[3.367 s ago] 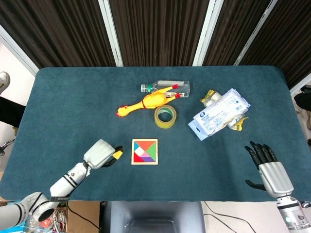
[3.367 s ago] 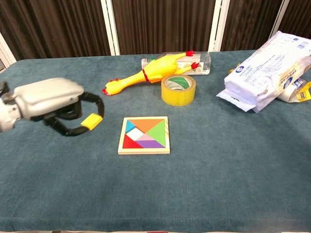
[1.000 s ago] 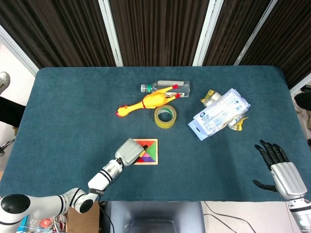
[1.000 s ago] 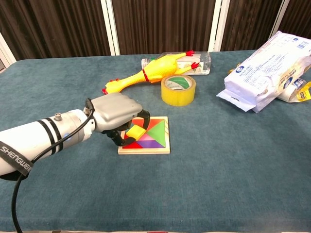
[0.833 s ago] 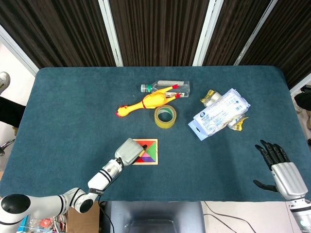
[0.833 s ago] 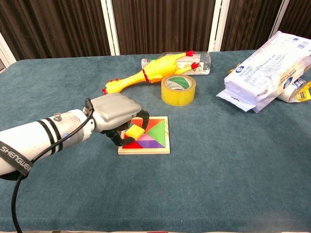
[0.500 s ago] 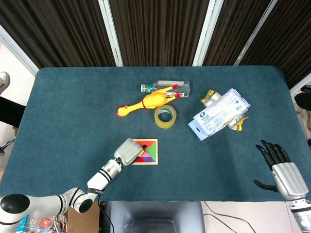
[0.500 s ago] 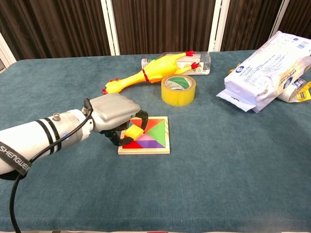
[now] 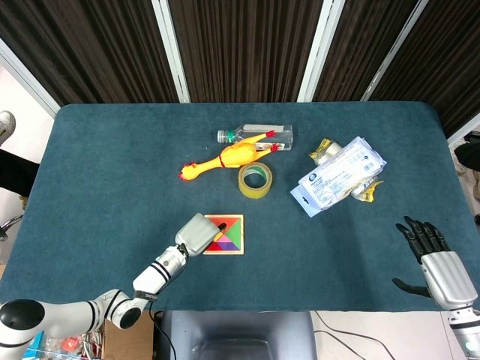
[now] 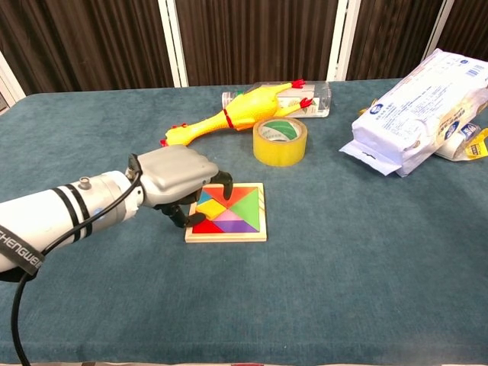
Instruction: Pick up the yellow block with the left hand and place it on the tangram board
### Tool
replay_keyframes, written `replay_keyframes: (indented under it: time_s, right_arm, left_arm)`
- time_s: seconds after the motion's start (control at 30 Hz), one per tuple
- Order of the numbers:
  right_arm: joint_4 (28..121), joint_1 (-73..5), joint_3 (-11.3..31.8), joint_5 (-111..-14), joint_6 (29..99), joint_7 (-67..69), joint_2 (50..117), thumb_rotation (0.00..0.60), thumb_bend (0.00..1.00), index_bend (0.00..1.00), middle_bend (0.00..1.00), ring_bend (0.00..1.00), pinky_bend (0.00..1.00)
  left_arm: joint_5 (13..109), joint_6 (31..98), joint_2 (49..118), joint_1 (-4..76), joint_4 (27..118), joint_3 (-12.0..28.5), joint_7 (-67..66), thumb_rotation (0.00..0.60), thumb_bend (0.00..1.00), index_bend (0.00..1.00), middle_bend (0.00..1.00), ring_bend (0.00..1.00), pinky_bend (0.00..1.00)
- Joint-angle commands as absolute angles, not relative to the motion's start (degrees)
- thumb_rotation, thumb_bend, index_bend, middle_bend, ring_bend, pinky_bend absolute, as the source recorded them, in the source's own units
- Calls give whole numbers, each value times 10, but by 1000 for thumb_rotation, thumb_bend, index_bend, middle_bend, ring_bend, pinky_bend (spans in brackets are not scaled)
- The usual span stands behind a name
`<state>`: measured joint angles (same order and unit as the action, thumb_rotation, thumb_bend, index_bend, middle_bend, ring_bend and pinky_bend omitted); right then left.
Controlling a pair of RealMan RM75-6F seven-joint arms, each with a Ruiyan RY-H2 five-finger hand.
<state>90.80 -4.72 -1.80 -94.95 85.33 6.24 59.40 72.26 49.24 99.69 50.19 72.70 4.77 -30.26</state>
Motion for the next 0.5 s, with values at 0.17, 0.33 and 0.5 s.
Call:
replay_keyframes:
  time_s: [0.17,0.33,0.5]
  right_arm:
    - [908,-48,-18,-950,851,58,596,600,156,0,0,0,0]
    - [908,-48,-18,-951,851,56,596,600,156,0,0,0,0]
    - [909,-48,-19,-952,850,52,597,600,156,0,0,0,0]
  left_arm:
    - [726,498,987,498,739,48,-296,600,387,323,1000,1000,1000]
    - [722,501,974,494,757,46,-299,600,383,340,1000,1000,1000]
    - [723,505,969,490,765,42,-305,600,376,341,1000,1000,1000]
